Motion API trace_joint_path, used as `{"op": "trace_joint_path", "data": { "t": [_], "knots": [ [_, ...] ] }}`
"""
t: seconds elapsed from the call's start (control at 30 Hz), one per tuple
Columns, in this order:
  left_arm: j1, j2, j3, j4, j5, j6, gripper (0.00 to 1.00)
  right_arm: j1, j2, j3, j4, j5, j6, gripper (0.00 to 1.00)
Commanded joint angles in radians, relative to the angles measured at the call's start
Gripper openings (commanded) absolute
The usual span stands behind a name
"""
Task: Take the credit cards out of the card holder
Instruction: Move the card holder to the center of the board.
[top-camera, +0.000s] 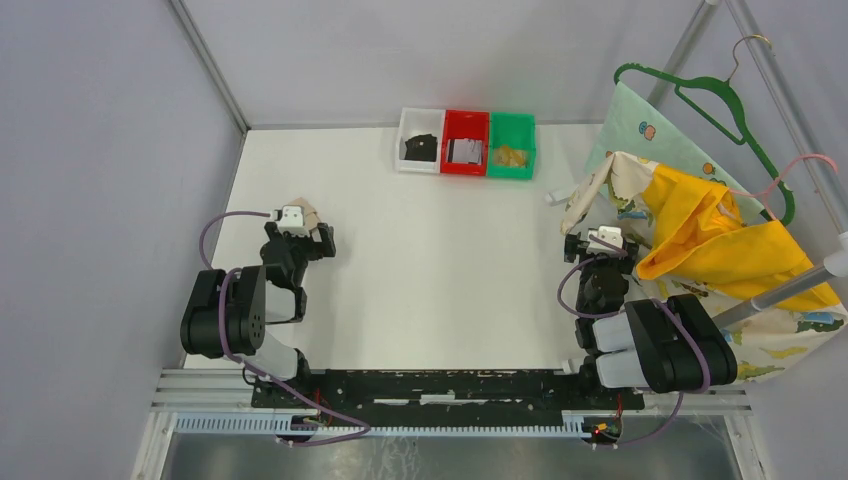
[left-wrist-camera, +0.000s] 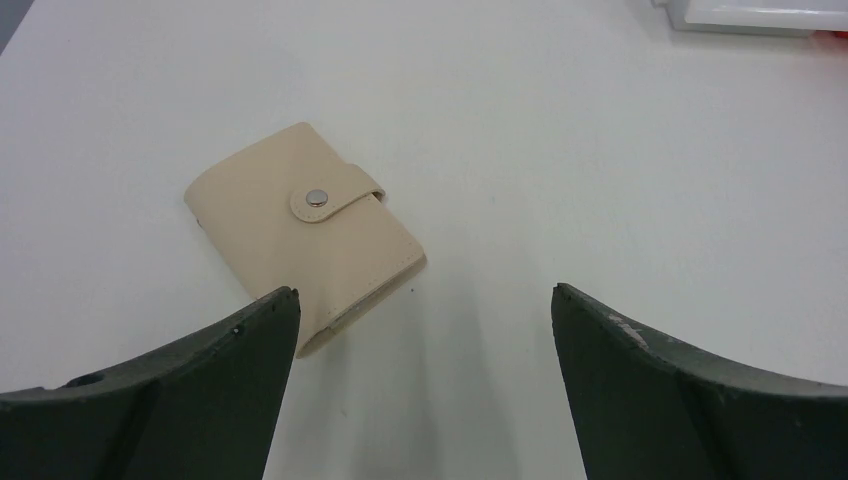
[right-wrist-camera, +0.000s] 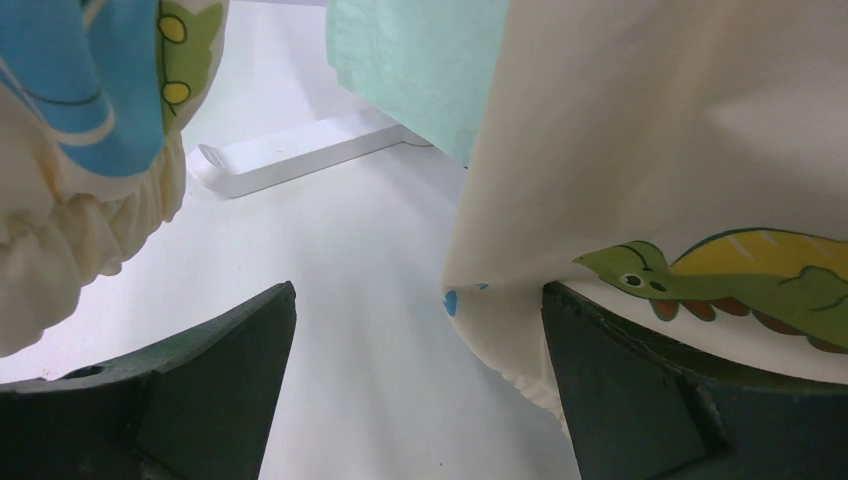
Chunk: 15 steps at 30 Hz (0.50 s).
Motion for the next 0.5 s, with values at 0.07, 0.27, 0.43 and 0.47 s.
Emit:
{"op": "trace_joint_path", "data": {
  "t": [0.07, 0.27, 0.43, 0.47],
  "knots": [
    [-0.002, 0.0, 0.0, 0.068, -0.018, 0.013, 1.0, -0.003, -0.013, -0.114, 0.039, -0.006, 0.011, 0.98],
    [-0.001, 0.0, 0.0, 0.068, -0.018, 0.012, 1.0, -0.002, -0.013, -0.113, 0.039, -0.006, 0.01, 0.98],
    [-0.001, 0.001, 0.002, 0.064, -0.017, 0.013, 1.0, -0.002, -0.018, -0.111, 0.034, -0.001, 0.013, 0.98],
    [-0.001, -0.002, -0.003, 0.075, -0.013, 0.012, 1.0, -0.002, -0.036, -0.105, 0.017, 0.01, 0.016, 0.98]
  ]
}}
